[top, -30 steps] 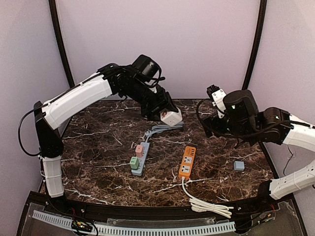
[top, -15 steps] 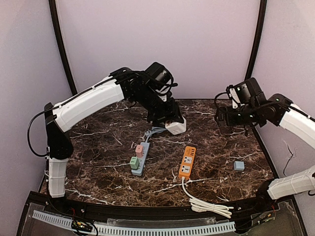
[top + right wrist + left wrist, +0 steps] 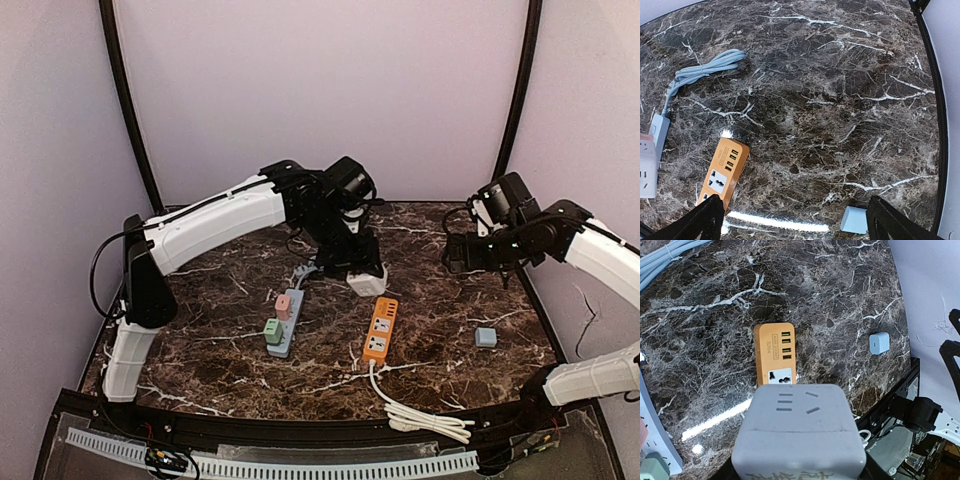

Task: Insert the plug

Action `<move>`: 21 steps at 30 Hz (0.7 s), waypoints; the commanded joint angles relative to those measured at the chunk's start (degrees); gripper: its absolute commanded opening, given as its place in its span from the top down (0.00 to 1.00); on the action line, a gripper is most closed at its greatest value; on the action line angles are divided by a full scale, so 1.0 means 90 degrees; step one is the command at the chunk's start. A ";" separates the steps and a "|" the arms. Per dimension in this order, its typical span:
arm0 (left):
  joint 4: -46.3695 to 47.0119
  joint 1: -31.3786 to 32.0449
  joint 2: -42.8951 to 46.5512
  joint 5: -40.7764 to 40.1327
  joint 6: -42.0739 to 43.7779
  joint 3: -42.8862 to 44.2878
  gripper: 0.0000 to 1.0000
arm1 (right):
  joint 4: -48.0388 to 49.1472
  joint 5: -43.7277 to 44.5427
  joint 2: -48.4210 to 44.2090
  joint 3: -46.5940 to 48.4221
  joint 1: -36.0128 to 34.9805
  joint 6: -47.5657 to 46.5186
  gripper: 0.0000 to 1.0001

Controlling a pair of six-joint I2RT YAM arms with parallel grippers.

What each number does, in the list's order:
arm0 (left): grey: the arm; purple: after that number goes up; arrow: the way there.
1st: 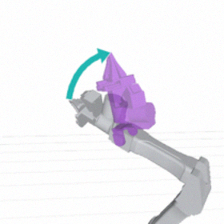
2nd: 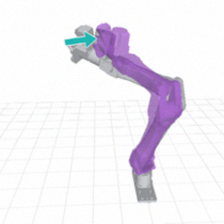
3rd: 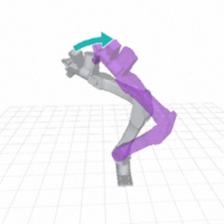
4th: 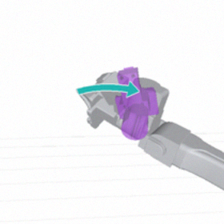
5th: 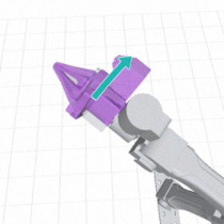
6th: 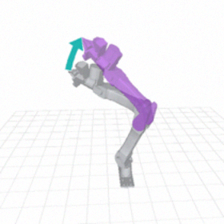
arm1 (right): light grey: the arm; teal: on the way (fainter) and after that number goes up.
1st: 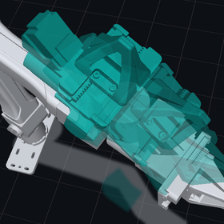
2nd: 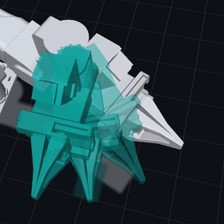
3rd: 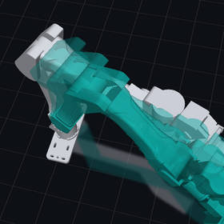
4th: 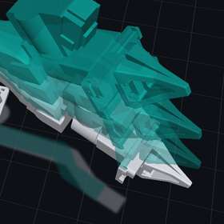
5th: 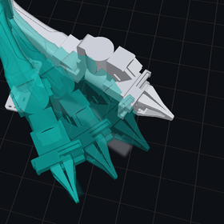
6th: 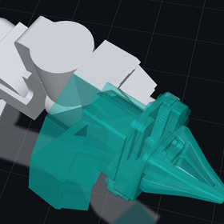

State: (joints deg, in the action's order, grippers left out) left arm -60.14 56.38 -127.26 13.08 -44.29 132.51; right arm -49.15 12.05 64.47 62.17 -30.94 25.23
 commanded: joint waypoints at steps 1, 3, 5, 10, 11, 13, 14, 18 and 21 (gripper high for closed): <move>-0.0069 0.0079 -0.0154 0.0109 0.0272 0.0310 0.99 | -0.0085 -0.0187 -0.0100 -0.0166 0.0046 0.0183 0.01; -0.0152 0.0103 -0.0286 0.0085 0.0325 0.0420 0.99 | -0.0117 -0.0201 -0.0125 -0.0219 0.0039 0.0211 0.01; -0.0298 0.0125 -0.0418 0.0073 0.0344 0.0548 0.99 | -0.0150 -0.0199 -0.0155 -0.0259 0.0039 0.0237 0.01; -0.0413 0.0207 -0.0680 -0.0005 0.0365 0.0752 0.99 | -0.0222 -0.0178 -0.0191 -0.0372 0.0042 0.0272 0.01; -0.0416 0.0229 -0.0701 -0.0020 0.0360 0.0758 0.99 | -0.0234 -0.0186 -0.0175 -0.0399 0.0044 0.0288 0.01; -0.0444 0.0261 -0.0804 -0.0065 0.0344 0.0806 0.99 | -0.0263 -0.0201 -0.0132 -0.0428 0.0039 0.0313 0.01; -0.0441 0.0275 -0.0827 -0.0081 0.0338 0.0819 0.99 | -0.0263 -0.0206 -0.0116 -0.0442 0.0039 0.0326 0.01; -0.0440 0.0347 -0.1015 -0.0069 0.0306 0.0828 0.99 | -0.0281 -0.0235 -0.0076 -0.0453 0.0042 0.0341 0.01; -0.0474 0.0405 -0.1141 -0.0079 0.0280 0.0833 0.99 | -0.0317 -0.0241 -0.0055 -0.0467 0.0044 0.0333 0.01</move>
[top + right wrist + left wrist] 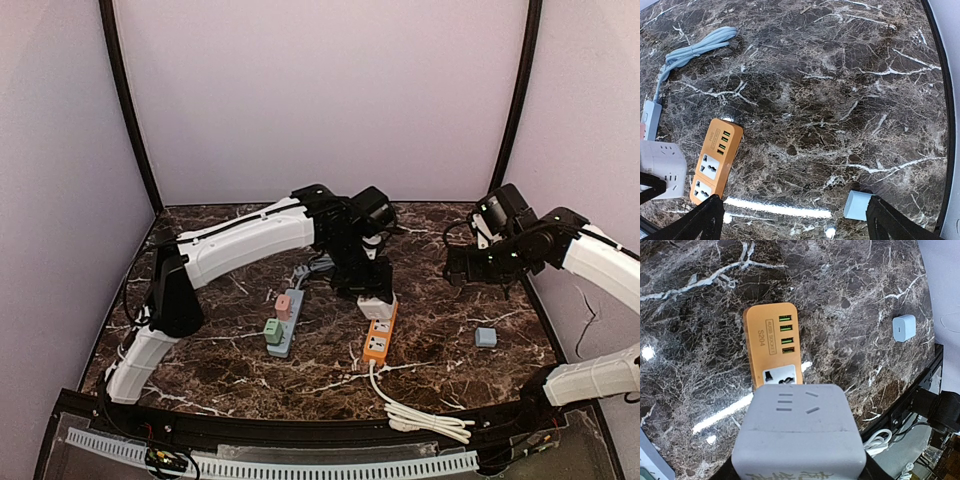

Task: Insert the plug

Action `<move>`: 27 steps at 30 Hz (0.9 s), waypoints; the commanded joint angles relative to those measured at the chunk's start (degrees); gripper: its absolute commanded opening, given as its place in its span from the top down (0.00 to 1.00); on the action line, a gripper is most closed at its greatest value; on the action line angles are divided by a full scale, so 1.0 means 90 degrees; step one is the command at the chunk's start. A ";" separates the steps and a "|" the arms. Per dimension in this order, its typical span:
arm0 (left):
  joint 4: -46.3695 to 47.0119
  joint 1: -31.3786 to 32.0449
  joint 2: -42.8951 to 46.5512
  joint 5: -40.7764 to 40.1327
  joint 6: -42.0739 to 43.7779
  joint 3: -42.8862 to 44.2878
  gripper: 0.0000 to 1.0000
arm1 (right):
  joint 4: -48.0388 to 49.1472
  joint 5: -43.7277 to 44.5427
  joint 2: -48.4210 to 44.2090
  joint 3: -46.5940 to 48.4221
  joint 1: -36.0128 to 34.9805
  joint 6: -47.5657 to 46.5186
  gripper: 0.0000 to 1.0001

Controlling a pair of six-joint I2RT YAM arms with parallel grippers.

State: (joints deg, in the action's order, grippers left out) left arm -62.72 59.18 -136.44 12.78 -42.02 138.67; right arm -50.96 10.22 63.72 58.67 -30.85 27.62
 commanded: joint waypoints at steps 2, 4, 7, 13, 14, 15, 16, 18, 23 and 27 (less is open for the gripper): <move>-0.0203 0.0119 -0.0174 -0.0061 0.0012 0.0149 0.99 | -0.0146 -0.0047 0.0014 -0.0093 0.0030 0.0066 0.01; -0.0217 0.0128 -0.0210 -0.0084 0.0001 0.0149 0.99 | -0.0157 -0.0050 -0.0007 -0.0117 0.0030 0.0055 0.01; -0.0210 0.0138 -0.0258 -0.0123 -0.0021 0.0146 0.99 | -0.0162 -0.0052 -0.0063 -0.0158 0.0030 0.0054 0.01; -0.0238 0.0134 -0.0359 -0.0227 -0.0058 0.0144 0.99 | -0.0234 -0.0062 -0.0112 -0.0169 0.0034 0.0042 0.01; -0.0238 0.0134 -0.0368 -0.0235 -0.0058 0.0140 0.99 | -0.0236 -0.0061 -0.0122 -0.0171 0.0033 0.0037 0.01; -0.0224 0.0134 -0.0375 -0.0236 -0.0072 0.0135 0.99 | -0.0236 -0.0056 -0.0139 -0.0172 0.0037 0.0032 0.01; -0.0221 0.0134 -0.0381 -0.0242 -0.0075 0.0143 0.99 | -0.0245 -0.0057 -0.0146 -0.0182 0.0032 0.0029 0.01; -0.0219 0.0136 -0.0391 -0.0271 -0.0070 0.0148 0.99 | -0.0234 -0.0071 -0.0178 -0.0203 0.0025 0.0034 0.01; -0.0225 0.0134 -0.0428 -0.0268 -0.0044 0.0139 0.99 | -0.0230 -0.0103 -0.0242 -0.0253 0.0035 0.0092 0.01; -0.0193 0.0134 -0.0478 -0.0281 -0.0045 0.0149 0.99 | -0.0213 -0.0127 -0.0262 -0.0266 0.0033 0.0121 0.01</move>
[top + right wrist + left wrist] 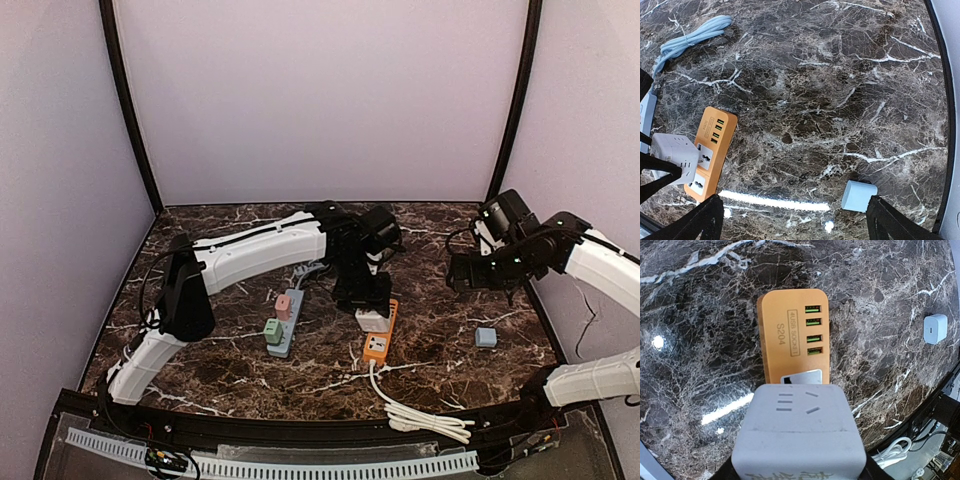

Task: Insert the plug

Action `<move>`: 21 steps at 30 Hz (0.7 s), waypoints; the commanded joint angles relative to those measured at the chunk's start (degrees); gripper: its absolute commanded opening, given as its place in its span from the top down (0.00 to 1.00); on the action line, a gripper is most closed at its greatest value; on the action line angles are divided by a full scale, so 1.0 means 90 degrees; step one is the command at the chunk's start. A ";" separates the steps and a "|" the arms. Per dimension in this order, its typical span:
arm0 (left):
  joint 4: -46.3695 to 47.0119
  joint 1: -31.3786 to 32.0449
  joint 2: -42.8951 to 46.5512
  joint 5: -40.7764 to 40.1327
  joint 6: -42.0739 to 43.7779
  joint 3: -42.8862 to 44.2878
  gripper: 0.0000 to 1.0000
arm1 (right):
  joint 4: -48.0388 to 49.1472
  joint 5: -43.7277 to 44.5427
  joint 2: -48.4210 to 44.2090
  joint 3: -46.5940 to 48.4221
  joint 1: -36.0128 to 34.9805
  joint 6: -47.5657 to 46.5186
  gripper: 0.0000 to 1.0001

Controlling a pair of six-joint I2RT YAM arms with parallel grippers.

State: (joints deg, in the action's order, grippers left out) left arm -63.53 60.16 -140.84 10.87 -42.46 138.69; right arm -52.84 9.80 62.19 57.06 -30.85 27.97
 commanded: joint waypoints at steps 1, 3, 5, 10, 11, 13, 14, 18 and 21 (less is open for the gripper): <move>-0.0097 0.0027 0.0007 -0.0081 -0.0003 0.0146 0.99 | 0.0000 -0.0088 -0.0095 -0.0083 0.0030 0.0084 0.01; -0.0075 0.0025 -0.0003 -0.0085 -0.0013 0.0146 0.99 | 0.0010 -0.0107 -0.0097 -0.0097 0.0029 0.0094 0.01; -0.0060 0.0026 -0.0003 -0.0101 -0.0019 0.0146 0.99 | 0.0036 -0.0126 -0.0108 -0.0091 0.0029 0.0080 0.01; -0.0063 0.0015 -0.0006 -0.0172 -0.0003 0.0165 0.99 | 0.0073 -0.0143 -0.0119 -0.0091 0.0031 0.0103 0.01; -0.0054 0.0020 -0.0008 -0.0182 0.0000 0.0171 0.99 | 0.0069 -0.0147 -0.0107 -0.0096 0.0030 0.0105 0.01; -0.0038 0.0014 -0.0014 -0.0206 -0.0015 0.0175 0.99 | 0.0082 -0.0160 -0.0097 -0.0107 0.0034 0.0113 0.01; -0.0030 0.0009 -0.0015 -0.0211 -0.0022 0.0180 0.99 | 0.0088 -0.0177 -0.0092 -0.0108 0.0031 0.0116 0.01; -0.0027 -0.0011 -0.0017 -0.0274 -0.0081 0.0185 0.99 | 0.0102 -0.0194 -0.0075 -0.0123 0.0029 0.0135 0.01; -0.0012 -0.0010 -0.0059 -0.0272 -0.0136 0.0185 0.99 | 0.0107 -0.0202 -0.0065 -0.0143 0.0032 0.0135 0.01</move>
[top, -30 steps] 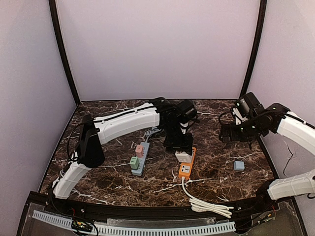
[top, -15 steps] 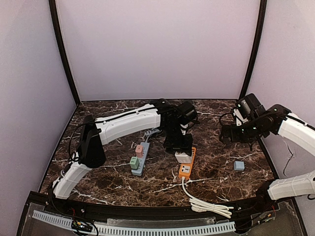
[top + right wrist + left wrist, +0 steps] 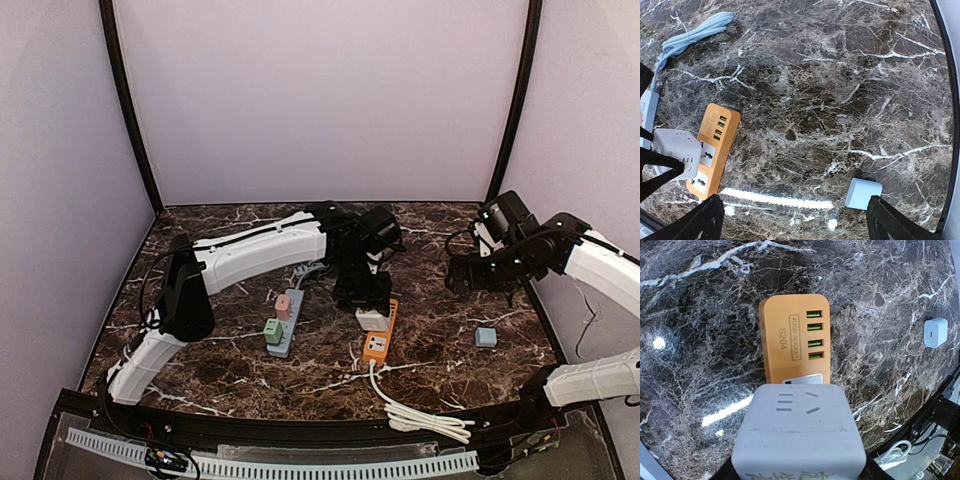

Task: Insert the plug

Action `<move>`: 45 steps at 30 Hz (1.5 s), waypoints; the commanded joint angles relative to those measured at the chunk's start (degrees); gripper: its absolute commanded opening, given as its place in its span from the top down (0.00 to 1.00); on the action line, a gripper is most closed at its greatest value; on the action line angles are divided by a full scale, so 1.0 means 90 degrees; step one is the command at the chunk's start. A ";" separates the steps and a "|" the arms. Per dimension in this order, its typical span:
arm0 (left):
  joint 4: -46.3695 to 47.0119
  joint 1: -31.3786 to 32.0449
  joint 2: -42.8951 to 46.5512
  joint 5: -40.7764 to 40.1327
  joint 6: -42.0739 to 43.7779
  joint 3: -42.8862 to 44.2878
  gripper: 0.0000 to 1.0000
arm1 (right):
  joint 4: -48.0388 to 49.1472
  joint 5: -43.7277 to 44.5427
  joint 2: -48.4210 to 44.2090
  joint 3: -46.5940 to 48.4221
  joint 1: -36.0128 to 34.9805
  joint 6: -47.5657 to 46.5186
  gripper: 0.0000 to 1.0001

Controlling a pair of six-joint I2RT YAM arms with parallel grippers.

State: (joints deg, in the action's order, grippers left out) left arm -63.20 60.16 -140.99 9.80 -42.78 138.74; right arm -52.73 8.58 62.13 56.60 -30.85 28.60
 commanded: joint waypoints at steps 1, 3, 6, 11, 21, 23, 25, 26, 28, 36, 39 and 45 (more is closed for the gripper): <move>-0.0048 -0.0013 -0.0045 -0.0152 -0.0114 0.0183 0.99 | 0.0097 -0.0067 -0.0049 -0.0089 0.0030 0.0057 0.01; -0.0048 -0.0014 -0.0080 -0.0160 -0.0155 0.0210 0.99 | 0.0107 -0.0074 -0.0039 -0.0093 0.0032 0.0053 0.01; -0.0126 -0.0015 -0.0175 -0.0193 -0.0198 0.0358 0.99 | 0.0117 -0.0074 -0.0020 -0.0106 0.0029 0.0040 0.01; -0.0218 -0.0019 -0.0304 -0.0182 -0.0255 0.0492 0.99 | 0.0128 -0.0076 -0.0001 -0.0143 0.0029 0.0024 0.02; -0.1326 -0.0020 -0.0340 -0.0750 -0.0100 0.0649 0.99 | 0.0136 -0.0071 0.0019 -0.0230 0.0032 -0.0031 0.01; -0.1602 -0.0024 -0.0341 -0.0895 -0.0014 0.0682 0.99 | 0.0136 -0.0065 0.0030 -0.0227 0.0030 -0.0042 0.01; -0.1881 -0.0023 -0.0330 -0.0995 0.0042 0.0733 0.99 | 0.0136 -0.0060 0.0040 -0.0222 0.0030 -0.0059 0.01; -0.1965 -0.0031 -0.0315 -0.1181 0.0059 0.0741 0.99 | 0.0139 -0.0059 0.0049 -0.0218 0.0030 -0.0076 0.01; -0.2191 -0.0036 -0.0284 -0.1350 0.0113 0.0736 0.99 | 0.0146 -0.0062 0.0076 -0.0214 0.0033 -0.0089 0.01; -0.2746 -0.0103 -0.0130 -0.1810 0.0446 0.0440 0.99 | 0.0170 -0.0087 0.0118 -0.0233 0.0030 -0.0139 0.01; -0.2689 -0.0134 -0.0066 -0.1819 0.0517 0.0193 0.99 | 0.0163 -0.0084 0.0118 -0.0269 0.0029 -0.0167 0.01; -0.2507 -0.0209 -0.0057 -0.1741 0.0584 -0.0013 0.99 | 0.0160 -0.0088 0.0127 -0.0322 0.0029 -0.0200 0.01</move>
State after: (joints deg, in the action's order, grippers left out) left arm -81.56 59.44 -142.56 -3.60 -39.16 141.47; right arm -52.29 8.32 63.07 54.46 -30.85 27.46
